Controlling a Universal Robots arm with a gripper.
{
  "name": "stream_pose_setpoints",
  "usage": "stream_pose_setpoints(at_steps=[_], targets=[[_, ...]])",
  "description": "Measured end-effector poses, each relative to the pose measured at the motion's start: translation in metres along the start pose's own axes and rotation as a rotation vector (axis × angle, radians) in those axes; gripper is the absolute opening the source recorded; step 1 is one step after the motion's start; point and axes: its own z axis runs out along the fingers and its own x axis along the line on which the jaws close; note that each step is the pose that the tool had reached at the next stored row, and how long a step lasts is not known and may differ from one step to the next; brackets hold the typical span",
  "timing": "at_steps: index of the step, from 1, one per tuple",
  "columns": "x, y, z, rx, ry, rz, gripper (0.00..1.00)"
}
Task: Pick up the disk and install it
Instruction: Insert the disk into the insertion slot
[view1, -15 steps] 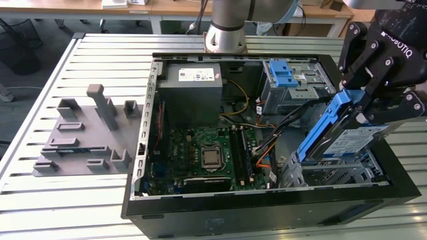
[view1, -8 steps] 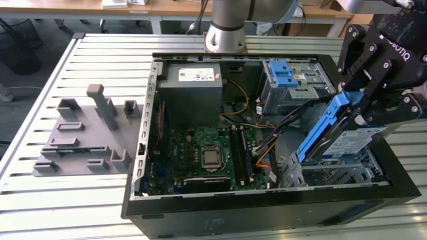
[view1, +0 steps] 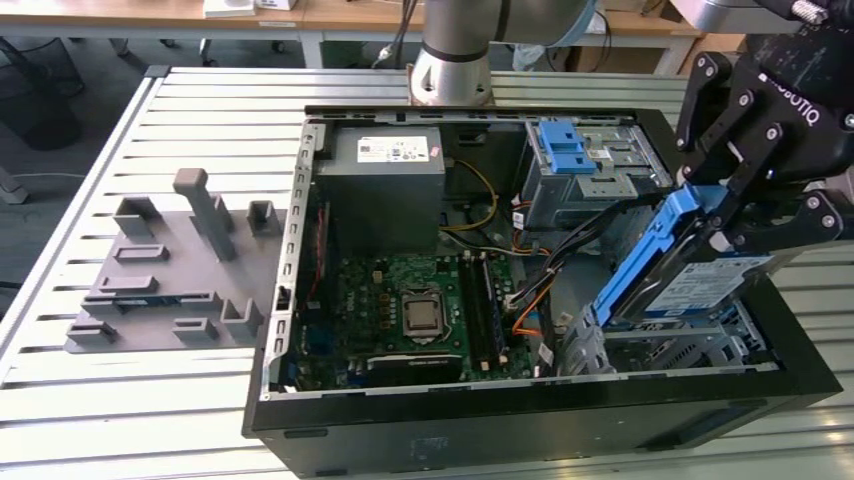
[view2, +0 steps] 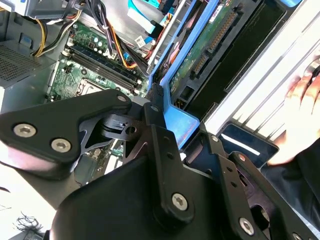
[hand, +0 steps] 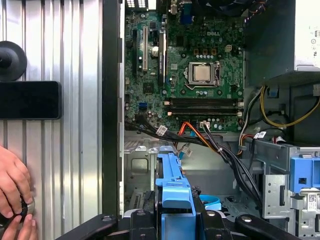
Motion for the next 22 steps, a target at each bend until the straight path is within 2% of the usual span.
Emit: stream_pose_setpoints(at_steps=[22], targets=[[0.0004, 0.0001, 0.0114, -0.0001, 0.0001, -0.002, 0.36]])
